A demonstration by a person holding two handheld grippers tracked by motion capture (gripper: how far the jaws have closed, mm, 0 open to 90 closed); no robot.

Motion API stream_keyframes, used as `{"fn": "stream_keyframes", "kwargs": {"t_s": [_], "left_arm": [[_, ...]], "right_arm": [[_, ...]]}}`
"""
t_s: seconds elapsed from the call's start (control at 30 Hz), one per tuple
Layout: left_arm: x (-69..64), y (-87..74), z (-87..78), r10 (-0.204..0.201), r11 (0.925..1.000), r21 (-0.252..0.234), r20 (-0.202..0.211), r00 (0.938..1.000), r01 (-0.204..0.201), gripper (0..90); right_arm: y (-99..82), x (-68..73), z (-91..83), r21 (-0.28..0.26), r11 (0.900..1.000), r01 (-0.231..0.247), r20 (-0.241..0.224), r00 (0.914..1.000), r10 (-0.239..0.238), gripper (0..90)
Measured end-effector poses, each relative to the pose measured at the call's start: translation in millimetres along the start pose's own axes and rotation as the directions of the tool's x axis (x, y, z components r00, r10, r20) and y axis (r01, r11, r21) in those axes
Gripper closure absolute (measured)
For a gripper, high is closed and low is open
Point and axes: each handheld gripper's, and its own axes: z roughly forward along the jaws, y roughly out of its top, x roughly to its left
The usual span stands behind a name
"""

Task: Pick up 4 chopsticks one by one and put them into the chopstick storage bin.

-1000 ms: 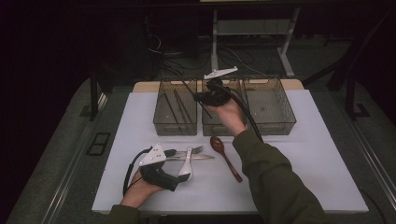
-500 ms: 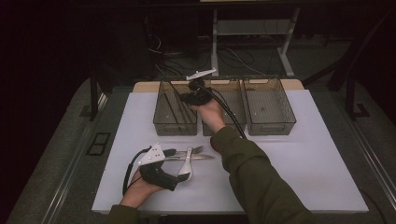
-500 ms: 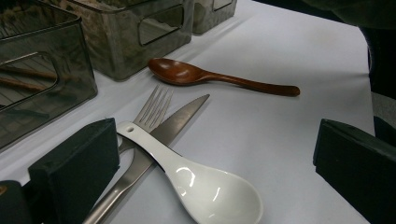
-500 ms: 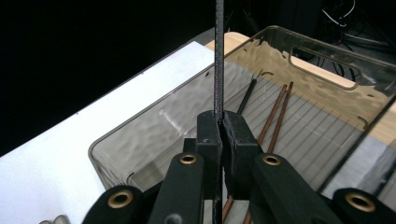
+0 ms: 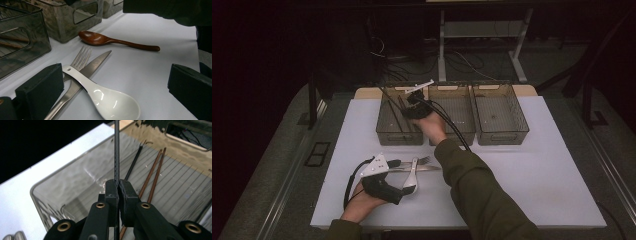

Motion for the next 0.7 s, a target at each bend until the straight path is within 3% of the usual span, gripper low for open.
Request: {"fn": "stream_keyframes", "kwargs": {"t_s": [0.3,0.6,0.7], "left_arm": [[0.1,-0.1,0.5,-0.001,1.0,0.003,0.0,1.0,0.001,0.0],[0.3,0.0,0.5,0.003,1.0,0.003,-0.001,1.0,-0.003,0.0],[0.5,0.0,0.4,0.003,1.0,0.002,-0.002,1.0,-0.003,0.0]], "right_arm": [[-2.2,5.7,-2.4,0.031,0.9989,0.037,0.017,0.9992,-0.037,74.8],[0.5,3.3,-13.5,0.014,0.9992,0.038,0.008,0.9992,-0.039,72.2],[1.7,2.8,-20.9,0.017,0.9988,0.046,0.007,0.9989,-0.046,76.1]]}}
